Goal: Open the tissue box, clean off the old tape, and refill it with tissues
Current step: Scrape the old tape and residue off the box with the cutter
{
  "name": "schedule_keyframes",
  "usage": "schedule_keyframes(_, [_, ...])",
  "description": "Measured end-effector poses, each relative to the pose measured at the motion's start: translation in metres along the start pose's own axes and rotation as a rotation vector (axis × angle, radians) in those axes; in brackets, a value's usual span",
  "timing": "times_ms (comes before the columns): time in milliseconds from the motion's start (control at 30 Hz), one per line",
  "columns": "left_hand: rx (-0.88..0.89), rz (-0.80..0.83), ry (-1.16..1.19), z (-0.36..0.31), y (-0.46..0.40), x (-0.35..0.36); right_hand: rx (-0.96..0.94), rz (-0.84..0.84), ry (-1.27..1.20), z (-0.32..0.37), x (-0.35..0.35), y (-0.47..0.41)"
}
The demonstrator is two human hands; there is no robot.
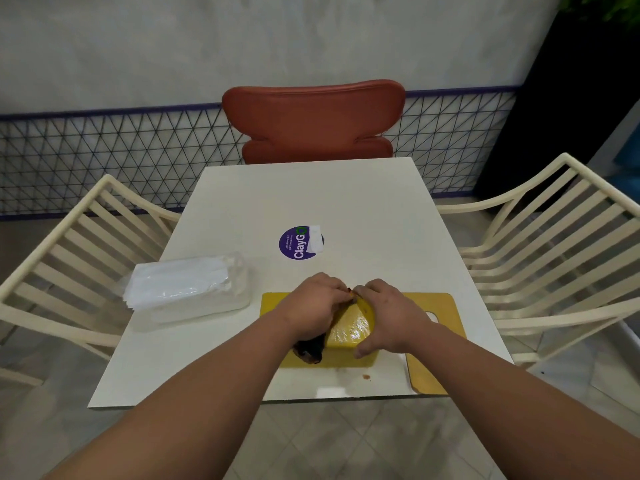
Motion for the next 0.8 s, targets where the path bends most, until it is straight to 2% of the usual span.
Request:
schedule_keyframes(100, [0.018,0.007,-0.049,0.019,0.015,-0.001,0.006,0.01,0.0,-0.001,0.0,-0.001])
schedule_keyframes(200, [-0.074,-0.03,-0.017,0.043,0.034,-0.005,0.008,0.021,-0.008,-0.002,0.002,-0.002])
schedule_keyframes(267, [-0.119,-0.063,0.0,0.037,0.036,-0.004,0.005,0.02,-0.004,-0.002,0.002,-0.002])
schedule_keyframes(400, [-0.065,-0.042,0.003,0.003,0.022,0.004,-0.004,0.022,0.017,0.0,0.002,-0.002])
schedule_keyframes(500, [-0.081,-0.051,-0.001,0.017,0.028,-0.001,-0.004,0.026,0.021,0.001,0.002,-0.001])
schedule_keyframes(633, [-0.191,-0.15,-0.013,0.035,0.04,-0.007,-0.011,0.028,0.038,0.003,0.001,-0.001])
schedule_keyframes(800, [-0.075,-0.121,-0.009,-0.006,0.027,0.0,-0.01,0.016,0.036,0.003,0.001,-0.001])
Point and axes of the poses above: each hand's wrist, its own y-axis away from the middle knuckle, its own x-axis out of the palm, z = x × y, the point moved 10 cm from there along -y, towards the middle knuckle, and after that the axes turned 8 degrees about -y, right-handed, at the moved point
